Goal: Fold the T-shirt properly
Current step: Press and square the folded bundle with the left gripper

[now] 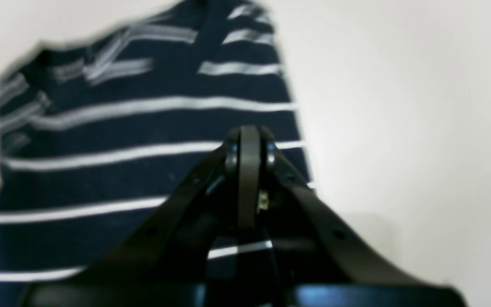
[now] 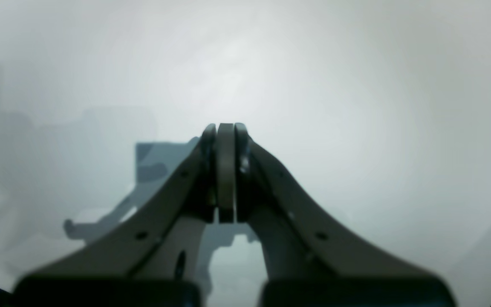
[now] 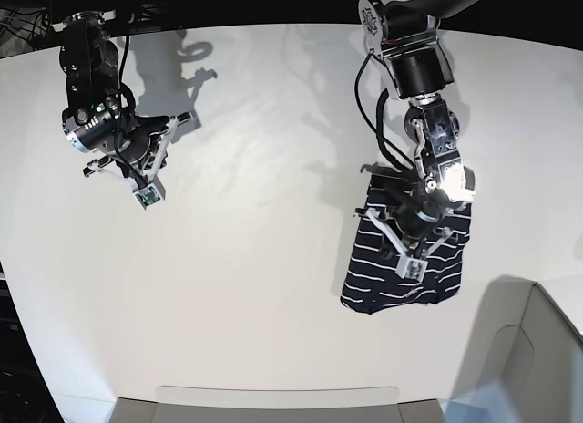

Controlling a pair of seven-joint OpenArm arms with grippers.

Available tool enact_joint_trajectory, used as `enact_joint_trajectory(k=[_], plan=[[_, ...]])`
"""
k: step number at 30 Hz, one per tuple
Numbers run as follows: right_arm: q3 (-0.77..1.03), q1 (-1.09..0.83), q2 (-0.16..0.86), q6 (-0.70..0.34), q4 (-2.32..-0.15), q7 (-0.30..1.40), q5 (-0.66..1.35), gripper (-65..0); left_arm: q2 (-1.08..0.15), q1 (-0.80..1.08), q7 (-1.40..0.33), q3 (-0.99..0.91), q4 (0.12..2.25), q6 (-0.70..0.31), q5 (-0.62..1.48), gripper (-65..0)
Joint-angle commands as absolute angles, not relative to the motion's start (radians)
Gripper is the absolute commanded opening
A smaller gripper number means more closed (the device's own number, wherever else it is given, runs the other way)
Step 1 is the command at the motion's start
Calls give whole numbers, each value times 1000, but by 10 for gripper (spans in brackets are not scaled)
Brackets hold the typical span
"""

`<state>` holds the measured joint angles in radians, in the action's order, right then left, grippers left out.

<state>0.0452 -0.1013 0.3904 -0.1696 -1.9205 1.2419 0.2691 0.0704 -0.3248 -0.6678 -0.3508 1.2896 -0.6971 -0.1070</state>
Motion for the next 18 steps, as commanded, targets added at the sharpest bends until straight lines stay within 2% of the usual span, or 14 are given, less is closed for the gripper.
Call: enact_joint_trajectory(k=[1, 7, 18], plan=[[53, -88, 407, -173, -1937, 1233, 262, -650, 73, -371, -611, -377, 1283, -698, -85, -650], [53, -94, 410, -173, -1937, 1233, 262, -650, 73, -455, -575, -541, 1201, -698, -85, -650], [45, -94, 407, -173, -1937, 1233, 262, -650, 73, -469, -456, -575, 1078, -698, -85, -650]])
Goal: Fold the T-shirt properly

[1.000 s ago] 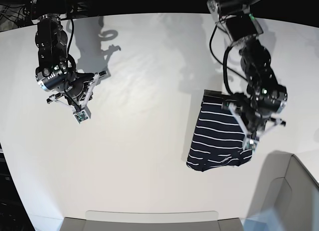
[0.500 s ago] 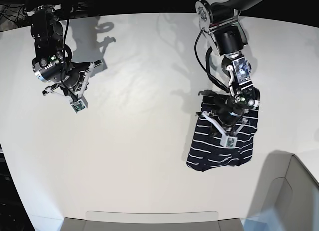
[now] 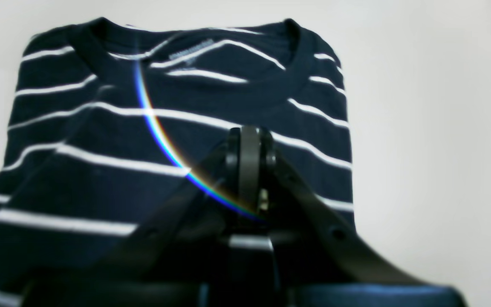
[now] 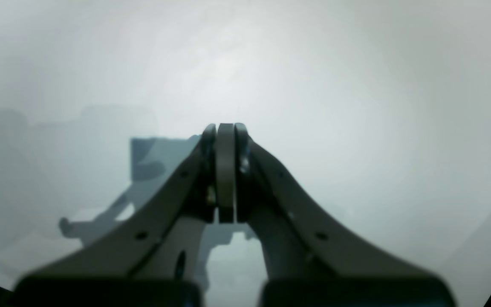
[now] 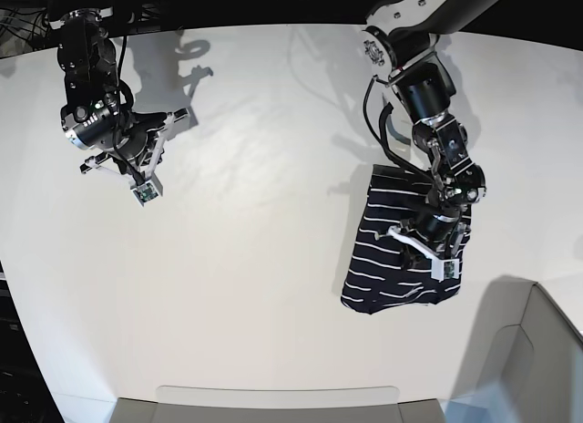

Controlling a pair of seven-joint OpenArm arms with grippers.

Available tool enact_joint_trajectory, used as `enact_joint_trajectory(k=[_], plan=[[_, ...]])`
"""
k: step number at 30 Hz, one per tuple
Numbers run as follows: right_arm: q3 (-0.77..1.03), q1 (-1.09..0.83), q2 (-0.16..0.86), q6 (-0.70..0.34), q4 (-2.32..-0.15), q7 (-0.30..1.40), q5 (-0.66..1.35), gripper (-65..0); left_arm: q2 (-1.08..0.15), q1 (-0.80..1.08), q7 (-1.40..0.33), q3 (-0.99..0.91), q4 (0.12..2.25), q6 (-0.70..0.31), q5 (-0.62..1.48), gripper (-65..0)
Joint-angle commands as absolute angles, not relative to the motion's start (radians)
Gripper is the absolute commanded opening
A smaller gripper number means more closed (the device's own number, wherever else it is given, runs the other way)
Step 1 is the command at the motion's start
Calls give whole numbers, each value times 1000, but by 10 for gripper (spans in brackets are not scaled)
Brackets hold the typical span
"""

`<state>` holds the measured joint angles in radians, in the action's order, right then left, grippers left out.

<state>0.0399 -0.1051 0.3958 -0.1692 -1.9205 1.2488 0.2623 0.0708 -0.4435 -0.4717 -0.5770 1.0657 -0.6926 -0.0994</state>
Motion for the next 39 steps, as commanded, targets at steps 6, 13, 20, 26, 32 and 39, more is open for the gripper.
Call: enact_joint_trajectory(k=[6, 13, 20, 26, 32, 39], plan=[[48, -96, 412, -173, -1939, 1233, 262, -650, 28, -469, -305, -737, 835, -698, -90, -650], [48, -94, 412, -173, -1943, 1234, 262, -650, -68, -421, -225, -765, 611, -698, -85, -650], [45, -88, 412, -173, -1943, 1234, 262, -650, -105, -331, -223, -765, 616, -698, -85, -650], [51, -88, 409, -173, -1945, 1234, 262, -650, -127, -263, -225, -765, 619, -698, -85, -650], [51, -87, 381, -173, -2009, 1227, 266, -650, -136, -219, -226, -765, 788, -698, -85, -650], [53, -73, 361, -173, -2035, 1119, 265, -650, -8, -168, -228, -763, 1254, -698, -90, -650]])
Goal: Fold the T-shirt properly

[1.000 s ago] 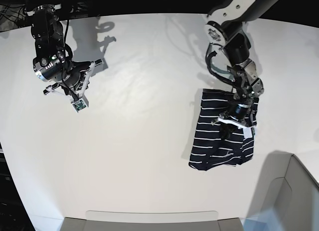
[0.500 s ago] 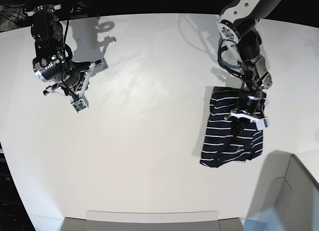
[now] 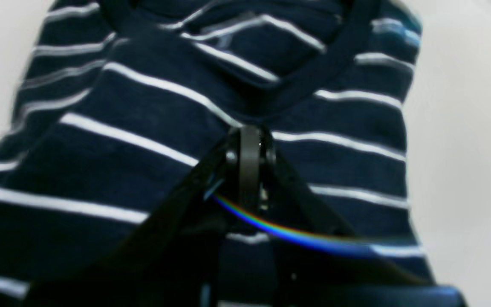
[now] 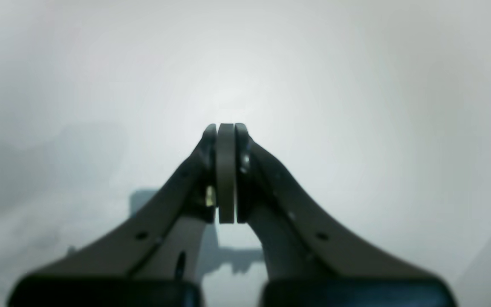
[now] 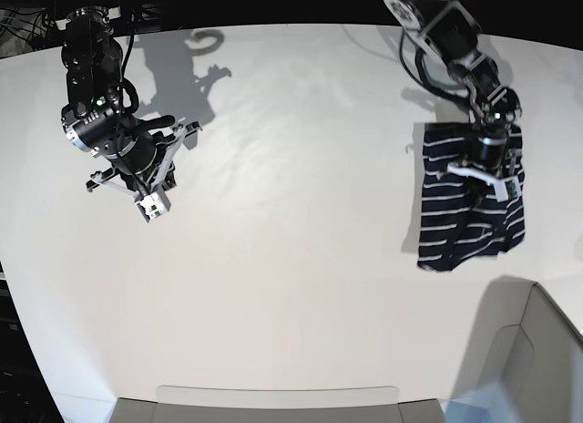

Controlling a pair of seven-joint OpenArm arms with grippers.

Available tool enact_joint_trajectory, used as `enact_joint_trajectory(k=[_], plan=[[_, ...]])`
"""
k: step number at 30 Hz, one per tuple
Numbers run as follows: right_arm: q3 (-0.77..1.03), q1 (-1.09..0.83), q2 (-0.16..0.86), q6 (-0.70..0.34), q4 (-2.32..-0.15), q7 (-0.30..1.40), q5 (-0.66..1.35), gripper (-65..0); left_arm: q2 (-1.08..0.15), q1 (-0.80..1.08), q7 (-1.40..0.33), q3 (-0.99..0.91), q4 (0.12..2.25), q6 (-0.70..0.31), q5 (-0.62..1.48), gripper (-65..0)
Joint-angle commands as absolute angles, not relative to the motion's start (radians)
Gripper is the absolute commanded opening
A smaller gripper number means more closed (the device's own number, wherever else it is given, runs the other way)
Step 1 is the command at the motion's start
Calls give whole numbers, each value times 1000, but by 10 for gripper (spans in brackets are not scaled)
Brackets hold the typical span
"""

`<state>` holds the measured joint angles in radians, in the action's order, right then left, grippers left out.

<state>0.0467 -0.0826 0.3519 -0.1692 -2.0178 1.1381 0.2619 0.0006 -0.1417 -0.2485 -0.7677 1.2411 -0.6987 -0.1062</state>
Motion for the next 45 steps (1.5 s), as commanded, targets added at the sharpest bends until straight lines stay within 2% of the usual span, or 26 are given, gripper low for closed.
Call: enact_joint_trajectory(k=[1, 6, 10, 15, 19, 27, 32, 40, 45], plan=[[53, -74, 361, -173, -2035, 1101, 266, -650, 7, -166, -234, -763, 1316, -698, -93, -650], [51, -84, 355, -173, -2041, 1084, 268, -650, 39, -163, -404, -763, 1577, -698, -88, -650], [53, -107, 351, -174, -2064, 1081, 268, -650, 45, -93, -507, -757, 1744, -698, -85, -650], [53, -182, 352, -179, -2064, 949, 268, -650, 108, 19, -562, -757, 1913, -698, -85, -650], [53, -262, 346, -266, -2064, 837, 268, -650, 143, 140, -572, -757, 1979, -698, -84, -650], [140, -441, 341, -282, -2069, 702, 268, -650, 143, 404, -570, -763, 2026, -698, 110, -650], [237, -631, 266, -286, -2071, 533, 268, -650, 143, 556, -552, -765, 2025, -698, 147, -650], [298, -987, 139, -286, -2068, 223, 265, -650, 143, 849, -398, -765, 1992, -698, 191, -650], [302, -1139, 67, -286, -2066, 136, 262, -650, 143, 1003, -217, -759, 1859, -698, 306, -650]])
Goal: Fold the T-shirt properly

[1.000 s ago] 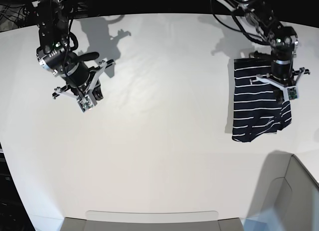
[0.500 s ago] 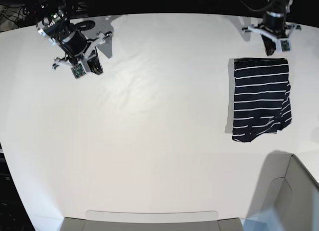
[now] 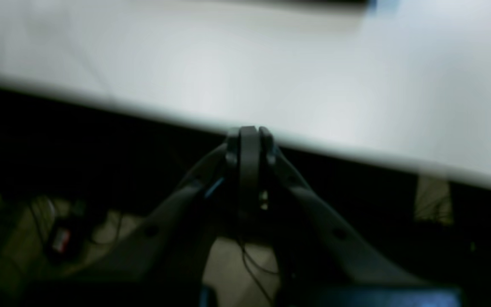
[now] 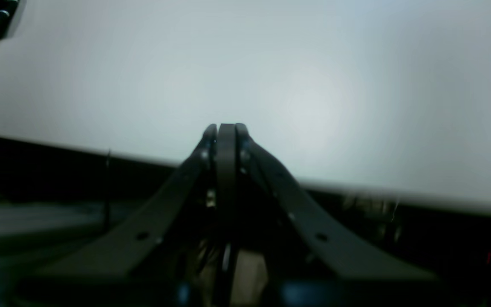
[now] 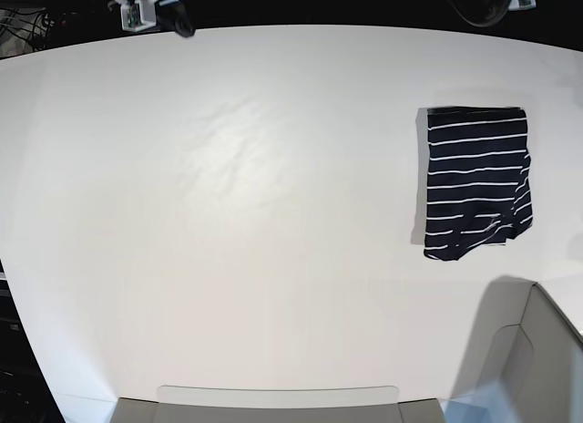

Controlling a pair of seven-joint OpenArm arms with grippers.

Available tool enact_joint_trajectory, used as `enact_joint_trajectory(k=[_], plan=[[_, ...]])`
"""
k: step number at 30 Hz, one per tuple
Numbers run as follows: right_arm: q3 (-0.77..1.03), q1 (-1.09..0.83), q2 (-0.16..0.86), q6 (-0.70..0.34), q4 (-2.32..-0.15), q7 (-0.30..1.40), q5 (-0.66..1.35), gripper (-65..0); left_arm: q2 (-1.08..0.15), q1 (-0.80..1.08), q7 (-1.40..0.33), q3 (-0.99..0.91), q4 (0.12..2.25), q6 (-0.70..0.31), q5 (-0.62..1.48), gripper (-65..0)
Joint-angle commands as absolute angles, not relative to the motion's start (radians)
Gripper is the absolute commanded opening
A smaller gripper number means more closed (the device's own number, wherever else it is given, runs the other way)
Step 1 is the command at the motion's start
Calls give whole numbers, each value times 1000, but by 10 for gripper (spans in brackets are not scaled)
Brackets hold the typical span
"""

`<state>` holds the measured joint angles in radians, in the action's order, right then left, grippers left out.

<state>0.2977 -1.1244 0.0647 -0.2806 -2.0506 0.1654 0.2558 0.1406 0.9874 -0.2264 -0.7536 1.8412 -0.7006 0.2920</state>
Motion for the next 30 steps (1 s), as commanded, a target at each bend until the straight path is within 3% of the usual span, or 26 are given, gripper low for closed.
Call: enact_joint_trajectory(k=[1, 5, 12, 19, 27, 30], plan=[[302, -1168, 53, -286, -2064, 128, 260, -650, 143, 1018, -174, -757, 1813, -698, 306, -650], [297, -1227, 38, -288, -2028, 120, 259, -650, 142, 1020, -65, -762, 1610, -698, 288, -650], [295, -1184, 39, -288, -1801, 119, 170, -650, 139, 886, 94, -765, 1248, -698, 56, -650], [302, -1015, 54, -288, -1478, 119, 133, -650, 96, 708, 145, -765, 911, -698, -110, -650], [303, -697, 108, -288, -1029, 128, -44, -650, -58, 466, 154, -760, 461, -698, -263, -650], [303, -552, 137, -286, -797, 122, -119, -650, -130, 355, 156, -762, 262, -598, -323, -650]])
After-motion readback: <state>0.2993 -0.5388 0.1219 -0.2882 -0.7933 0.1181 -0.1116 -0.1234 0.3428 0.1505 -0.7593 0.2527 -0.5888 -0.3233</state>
